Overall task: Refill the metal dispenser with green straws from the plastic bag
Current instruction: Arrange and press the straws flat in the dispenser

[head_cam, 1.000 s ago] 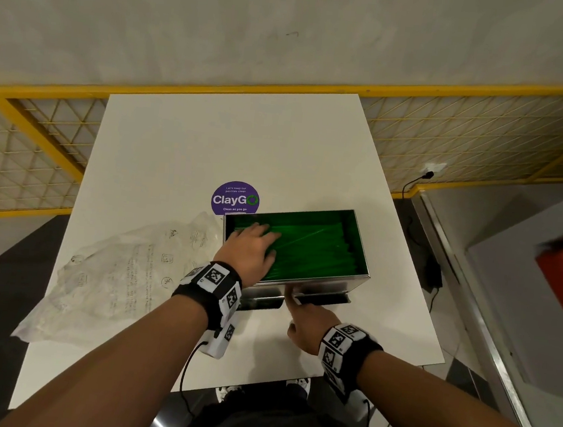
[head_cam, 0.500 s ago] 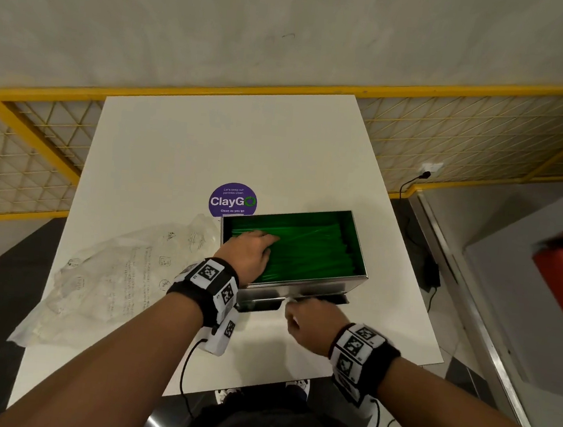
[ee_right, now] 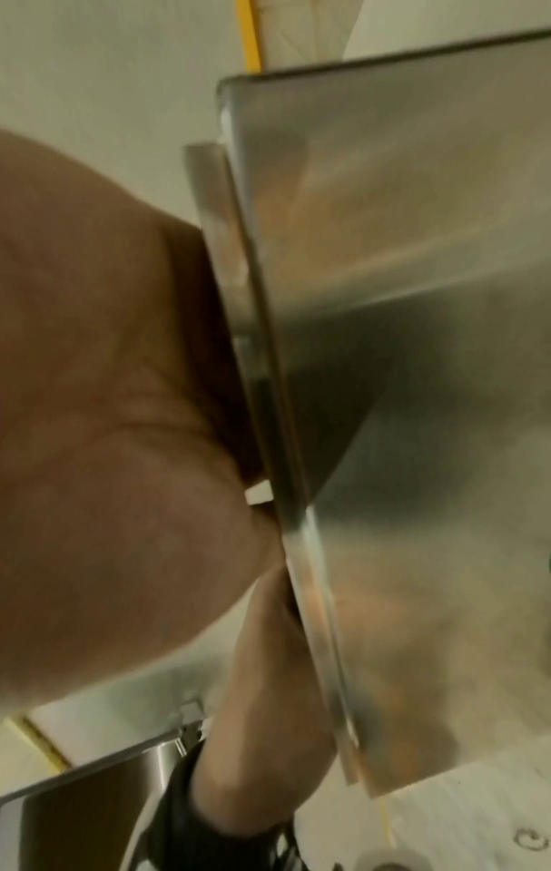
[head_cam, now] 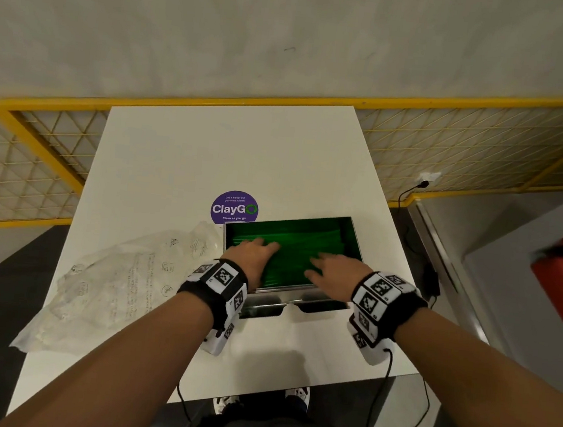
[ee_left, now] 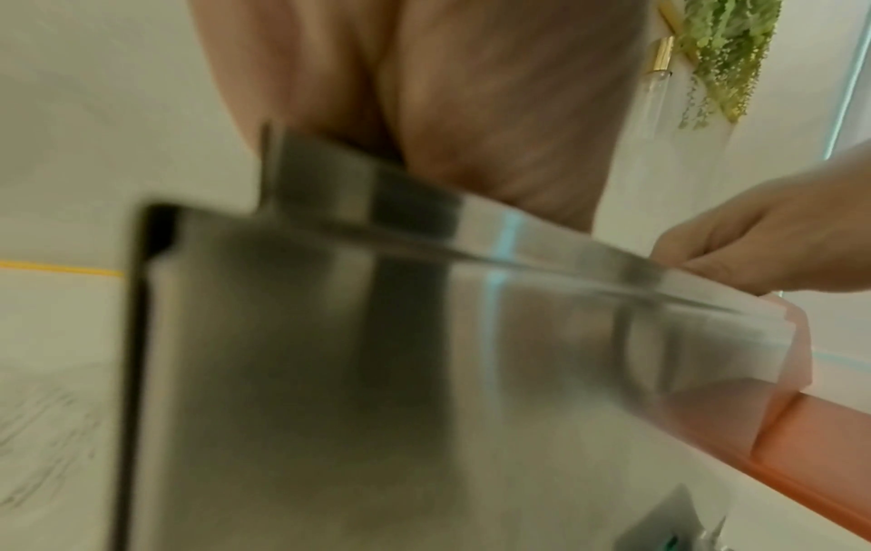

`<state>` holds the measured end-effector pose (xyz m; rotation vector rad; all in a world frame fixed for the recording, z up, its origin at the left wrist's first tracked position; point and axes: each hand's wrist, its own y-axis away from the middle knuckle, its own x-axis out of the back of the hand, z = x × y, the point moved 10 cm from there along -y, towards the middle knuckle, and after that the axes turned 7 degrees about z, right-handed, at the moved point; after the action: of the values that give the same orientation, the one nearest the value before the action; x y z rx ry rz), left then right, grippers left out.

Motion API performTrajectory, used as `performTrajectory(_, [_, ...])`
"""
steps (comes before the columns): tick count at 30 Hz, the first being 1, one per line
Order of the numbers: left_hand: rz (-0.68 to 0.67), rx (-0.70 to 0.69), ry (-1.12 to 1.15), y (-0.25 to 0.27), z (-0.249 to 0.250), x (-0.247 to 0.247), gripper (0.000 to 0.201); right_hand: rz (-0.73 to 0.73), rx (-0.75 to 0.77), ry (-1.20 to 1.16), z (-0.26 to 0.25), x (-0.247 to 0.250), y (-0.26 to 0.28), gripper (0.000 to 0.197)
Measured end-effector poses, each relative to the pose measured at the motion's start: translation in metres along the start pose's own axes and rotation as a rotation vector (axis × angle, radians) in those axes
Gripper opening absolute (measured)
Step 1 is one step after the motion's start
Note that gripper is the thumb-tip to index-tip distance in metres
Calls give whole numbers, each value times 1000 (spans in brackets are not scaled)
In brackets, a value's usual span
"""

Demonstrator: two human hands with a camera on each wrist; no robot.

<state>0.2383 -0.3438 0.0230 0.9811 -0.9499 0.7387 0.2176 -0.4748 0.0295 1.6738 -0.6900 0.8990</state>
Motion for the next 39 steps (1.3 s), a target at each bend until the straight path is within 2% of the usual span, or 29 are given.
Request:
performTrajectory(2, [20,38,-64,-1,-5,1,72,9,-12,-56,3,-1,0,55])
performTrajectory(6, [116,86,-81,1,-8,8,58,214,19,-61,5,18,6,49])
performTrajectory(7, [134,84,-78,1,-8,8,58,222,24,-71,6,18,5,48])
performTrajectory(11, [107,10,-104,1,-2,4,59,54,8,-217,10,-8,3,53])
performTrajectory(14, [77,8,-84,2,-3,5,53,147,25,-285,10,6,1,49])
performTrajectory(16, [93,32,-36,3,-4,9,55,226,37,-254,10,21,-1,49])
performTrajectory(17, [103,49,-16,3,-5,11,58,219,36,-225,9,24,-3,52])
performTrajectory(21, [104,101,-2,1,-6,15,72,-58,43,-22,4,3,-11,59])
performTrajectory(22, [101,106,-4,0,-7,15,71,-89,40,0,4,1,-11,59])
performTrajectory(23, [104,108,-8,-1,-7,16,67,-80,34,-6,3,3,-10,58])
performTrajectory(27, [122,105,-31,0,-9,19,48,133,62,10,0,25,-13,47])
performTrajectory(32, [113,105,-33,-2,-8,20,42,35,17,70,6,14,-22,44])
performTrajectory(39, [92,110,62,-3,-13,21,42,135,-2,127,9,24,-27,29])
